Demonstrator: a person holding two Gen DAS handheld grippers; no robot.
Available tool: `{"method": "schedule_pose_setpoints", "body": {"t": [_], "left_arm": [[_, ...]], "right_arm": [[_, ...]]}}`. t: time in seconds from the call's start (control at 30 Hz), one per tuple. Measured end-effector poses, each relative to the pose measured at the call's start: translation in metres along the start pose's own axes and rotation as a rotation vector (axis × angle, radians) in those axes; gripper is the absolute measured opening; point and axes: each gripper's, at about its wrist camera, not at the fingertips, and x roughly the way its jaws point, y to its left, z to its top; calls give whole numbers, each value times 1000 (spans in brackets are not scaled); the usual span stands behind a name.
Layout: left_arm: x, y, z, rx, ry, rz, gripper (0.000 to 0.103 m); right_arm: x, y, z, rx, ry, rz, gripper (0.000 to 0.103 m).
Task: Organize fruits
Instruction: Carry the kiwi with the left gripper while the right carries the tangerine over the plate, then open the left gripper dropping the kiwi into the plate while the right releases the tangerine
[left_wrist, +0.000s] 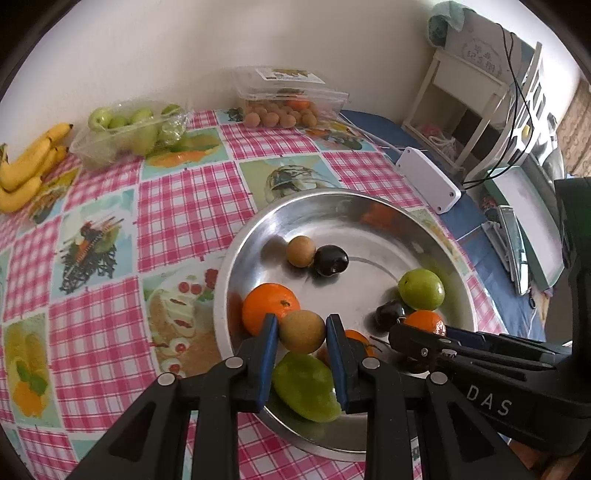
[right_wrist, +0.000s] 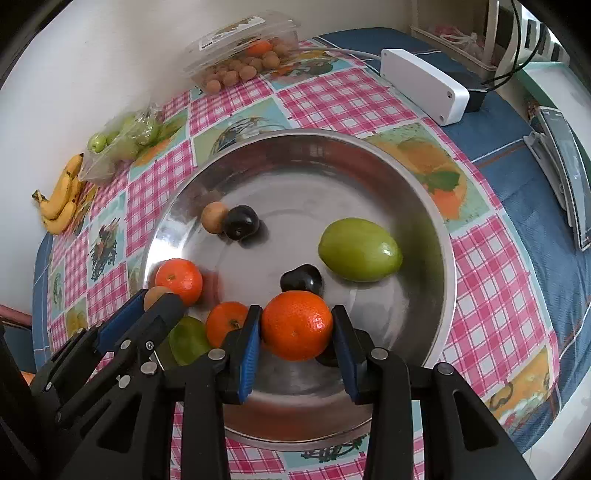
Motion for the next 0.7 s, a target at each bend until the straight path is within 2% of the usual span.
{"method": "schedule_pose_setpoints", "body": {"t": [0.33, 0.5, 0.7], "left_arm": [[1, 7, -1, -43, 33, -29, 32], [-3, 14, -2, -71, 36, -29, 49], [-16, 19, 0, -97, 26, -15, 59]], "right_arm": [[3, 0, -2, 0, 21, -12, 40], [2, 1, -1, -2, 27, -24, 39], [1, 6, -2, -14, 29, -28, 41]]}}
